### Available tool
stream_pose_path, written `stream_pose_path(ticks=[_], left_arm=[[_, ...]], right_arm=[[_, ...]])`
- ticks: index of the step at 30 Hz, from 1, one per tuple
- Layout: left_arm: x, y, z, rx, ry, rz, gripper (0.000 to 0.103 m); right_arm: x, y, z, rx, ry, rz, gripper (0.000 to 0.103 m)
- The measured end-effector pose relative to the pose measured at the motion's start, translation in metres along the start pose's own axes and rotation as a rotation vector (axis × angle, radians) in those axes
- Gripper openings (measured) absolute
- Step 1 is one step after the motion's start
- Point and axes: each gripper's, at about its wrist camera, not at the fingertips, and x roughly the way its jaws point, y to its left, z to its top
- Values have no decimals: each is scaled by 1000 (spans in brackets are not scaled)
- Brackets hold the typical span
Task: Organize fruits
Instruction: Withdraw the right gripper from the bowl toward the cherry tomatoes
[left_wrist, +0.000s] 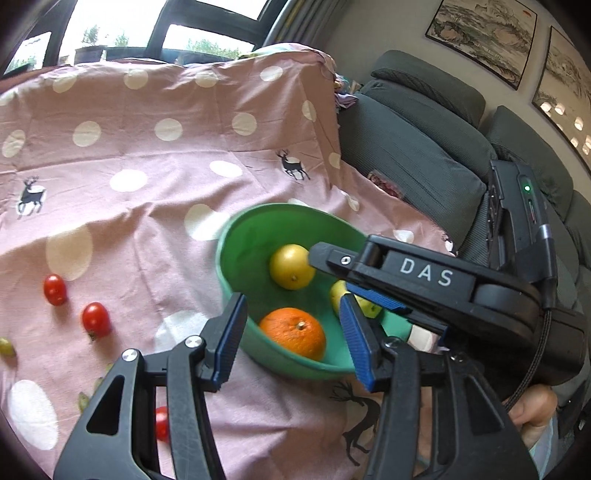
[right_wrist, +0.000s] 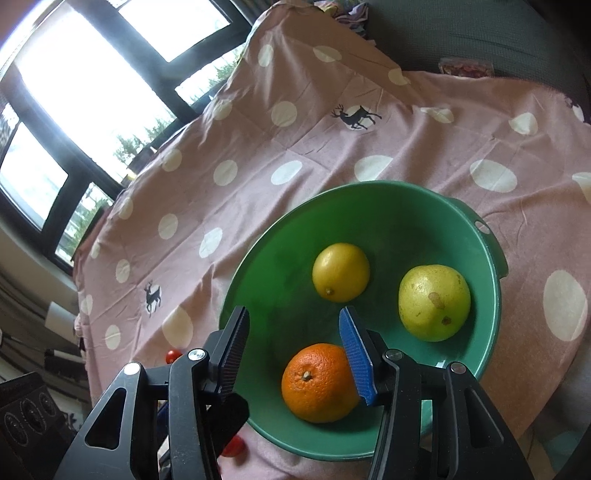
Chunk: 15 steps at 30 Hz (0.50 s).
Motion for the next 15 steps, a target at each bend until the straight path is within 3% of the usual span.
stream_pose_path(ticks=[6, 9, 15], left_arm=[[-23, 28, 0, -34, -26, 187, 56], [-31, 52, 0, -98, -18, 321, 56], [-64, 105, -3, -249, -49, 506, 56]], right_arm=[[-6, 15, -1, -47, -17, 9, 54], [-6, 26, -3, -76, -16, 16, 54], [-1, 52, -11, -138, 6, 50, 54]])
